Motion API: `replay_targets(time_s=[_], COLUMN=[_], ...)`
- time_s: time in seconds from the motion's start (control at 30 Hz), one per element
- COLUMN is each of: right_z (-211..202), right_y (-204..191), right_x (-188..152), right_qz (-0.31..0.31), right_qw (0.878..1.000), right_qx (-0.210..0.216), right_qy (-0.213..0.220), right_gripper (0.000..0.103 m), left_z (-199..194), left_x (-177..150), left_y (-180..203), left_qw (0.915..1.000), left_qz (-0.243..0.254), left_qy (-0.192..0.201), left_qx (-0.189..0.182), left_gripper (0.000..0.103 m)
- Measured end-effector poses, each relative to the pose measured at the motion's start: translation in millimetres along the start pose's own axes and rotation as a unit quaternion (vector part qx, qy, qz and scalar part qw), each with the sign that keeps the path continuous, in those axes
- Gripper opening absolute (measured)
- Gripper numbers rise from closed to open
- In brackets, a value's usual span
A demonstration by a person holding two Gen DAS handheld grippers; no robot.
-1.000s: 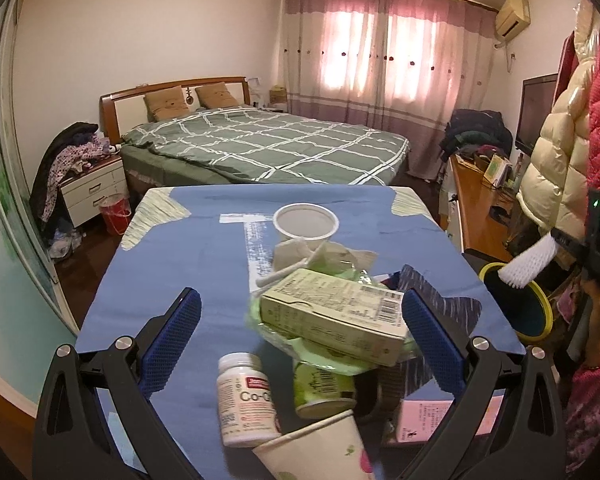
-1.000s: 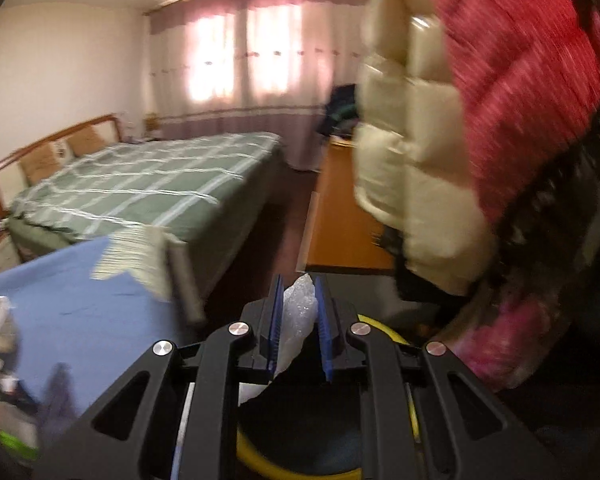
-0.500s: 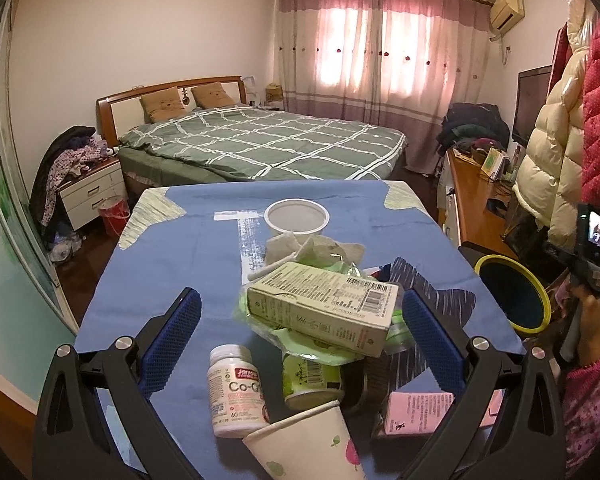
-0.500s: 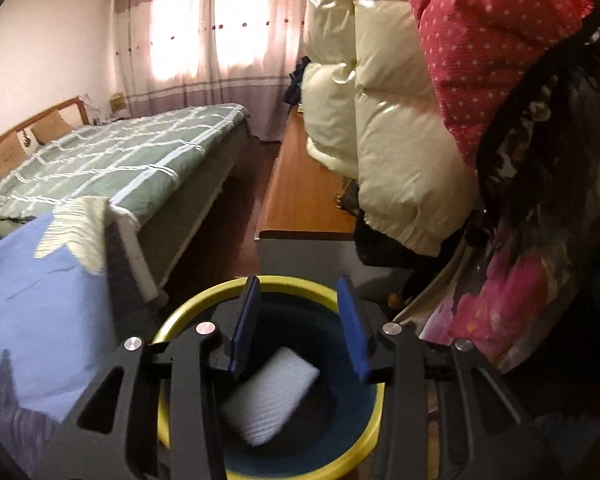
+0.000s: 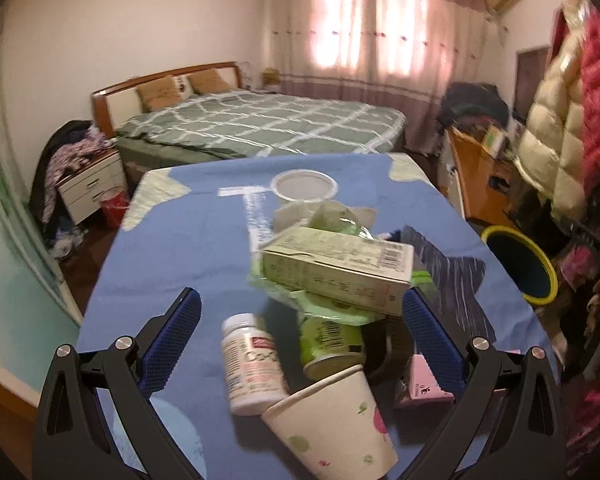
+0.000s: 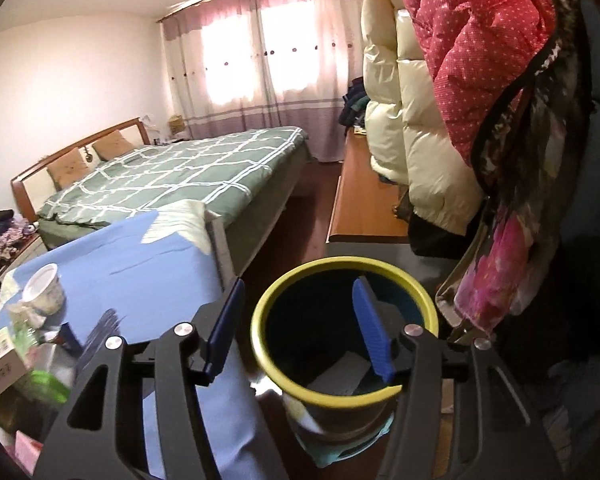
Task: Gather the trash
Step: 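Carry the bubble-wrap roll to the yellow-rimmed bin and open the right gripper, then grasp the white paper cup with the left gripper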
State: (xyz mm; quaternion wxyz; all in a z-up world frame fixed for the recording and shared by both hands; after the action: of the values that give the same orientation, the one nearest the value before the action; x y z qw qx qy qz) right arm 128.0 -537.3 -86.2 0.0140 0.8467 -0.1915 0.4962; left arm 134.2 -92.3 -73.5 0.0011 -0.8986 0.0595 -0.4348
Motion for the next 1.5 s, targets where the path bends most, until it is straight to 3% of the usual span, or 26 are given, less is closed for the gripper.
replay_targets(time_s=[0.13,0.37,0.7,0.83,1.07,1.2,1.5], right_z=[-8,-3,-14,-20,-20,-18,-21], right_y=[-5,-30,-56,-61,-61,-63,-65], right_x=[1,-2,-2,-4,-7,-9,-9], right_qz=[0.003,-0.013,-0.015,-0.019,-0.016,-0.017,-0.015], right_qw=[1.0,0.999,0.996,0.995,0.994,0.994,0.992], right_qx=[0.01,0.045,0.092,0.102,0.105,0.11,0.121], right_qy=[0.005,-0.006,0.001,0.001,-0.006,-0.011,-0.01], right_gripper=[0.055,0.055,0.06,0.062,0.062,0.062,0.062], left_z=[12,18,-13,-2,24,35,11], left_x=[-1,-11,-79,-88,-94,-97,-90], left_y=[24,24,20,19,20,14,17], left_qw=[0.9991,0.9988,0.9945,0.9915,0.9818,0.9782,0.9861], left_qz=[0.013,0.03,0.001,-0.019,-0.056,-0.07,-0.029], left_qy=[-0.019,-0.039,-0.102,-0.126,-0.167,-0.181,-0.147], left_qx=[-0.036,-0.007,-0.023,-0.027,-0.071,-0.075,-0.071], left_gripper=[0.099,0.099,0.099,0.099,0.098,0.07,0.06])
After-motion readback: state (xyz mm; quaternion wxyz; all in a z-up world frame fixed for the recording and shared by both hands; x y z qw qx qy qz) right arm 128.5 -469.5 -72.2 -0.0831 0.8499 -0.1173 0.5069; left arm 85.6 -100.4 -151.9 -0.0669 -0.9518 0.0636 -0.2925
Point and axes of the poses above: each gripper's, at about its wrist camera, not at the fingertips, and z roughly the way its jaws point, y to its right, x to its top, the point moved 6 cm from there along z, roughly the way its jaws point, and after that the axes turned 5 degrees about x, right-handed, at the moved point
